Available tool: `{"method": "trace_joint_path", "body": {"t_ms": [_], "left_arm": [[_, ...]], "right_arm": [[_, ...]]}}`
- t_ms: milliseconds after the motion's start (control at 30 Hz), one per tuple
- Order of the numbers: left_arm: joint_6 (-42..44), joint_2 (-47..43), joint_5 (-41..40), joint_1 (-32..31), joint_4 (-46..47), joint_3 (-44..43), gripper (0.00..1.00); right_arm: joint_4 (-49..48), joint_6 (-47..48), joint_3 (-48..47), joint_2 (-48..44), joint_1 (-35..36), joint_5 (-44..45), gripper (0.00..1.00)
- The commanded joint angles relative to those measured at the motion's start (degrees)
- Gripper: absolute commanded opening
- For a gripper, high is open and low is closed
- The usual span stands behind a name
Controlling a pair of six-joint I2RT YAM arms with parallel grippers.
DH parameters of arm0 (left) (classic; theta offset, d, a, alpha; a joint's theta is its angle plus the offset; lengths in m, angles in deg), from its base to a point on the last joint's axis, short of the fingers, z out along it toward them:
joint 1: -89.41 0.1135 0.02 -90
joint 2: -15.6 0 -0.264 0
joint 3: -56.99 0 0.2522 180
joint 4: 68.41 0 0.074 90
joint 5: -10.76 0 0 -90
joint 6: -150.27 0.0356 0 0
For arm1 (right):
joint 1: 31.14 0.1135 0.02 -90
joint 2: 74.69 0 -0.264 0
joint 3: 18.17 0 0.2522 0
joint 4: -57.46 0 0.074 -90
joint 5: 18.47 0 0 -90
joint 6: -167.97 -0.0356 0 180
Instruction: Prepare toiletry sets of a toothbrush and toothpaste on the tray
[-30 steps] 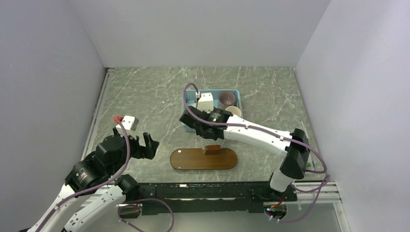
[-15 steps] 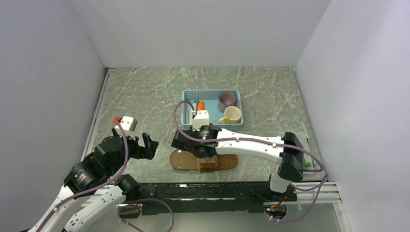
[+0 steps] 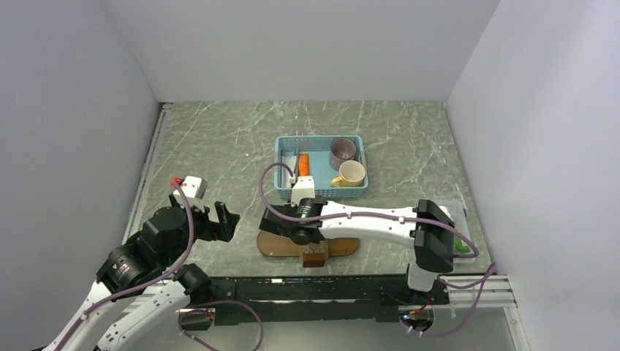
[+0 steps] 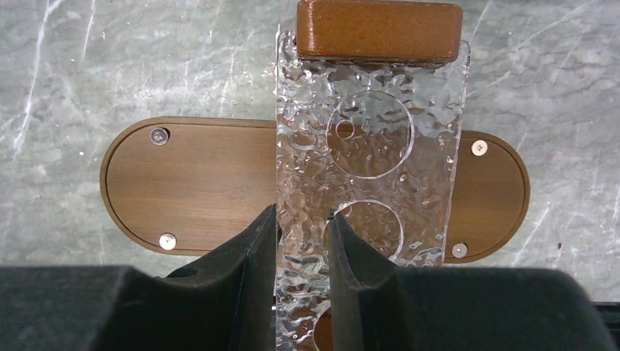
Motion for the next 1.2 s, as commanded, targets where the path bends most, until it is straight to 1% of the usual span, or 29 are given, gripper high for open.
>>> {"method": "trace_joint_path", "body": {"t_ms": [0,633,1167], "left_arm": [[-0.25,-0.06,-0.65,-0.04,2.01,0.16,0.99],[-0.25,1.24,-0.96,-0.05,1.88,0.14,0.99],[-0.34,1.54,-1.13,-0.02,1.74,0.11,0.99]], "right_arm": [[-4.38,2.37,0.35,0.87,0.44,1.02,0.00],[-6.41,1.01,2.46,4.32,0.40,-0.03,0.00],[-5.83,-0.12,1.39,5.64,0.30,1.50,0.00]]}}
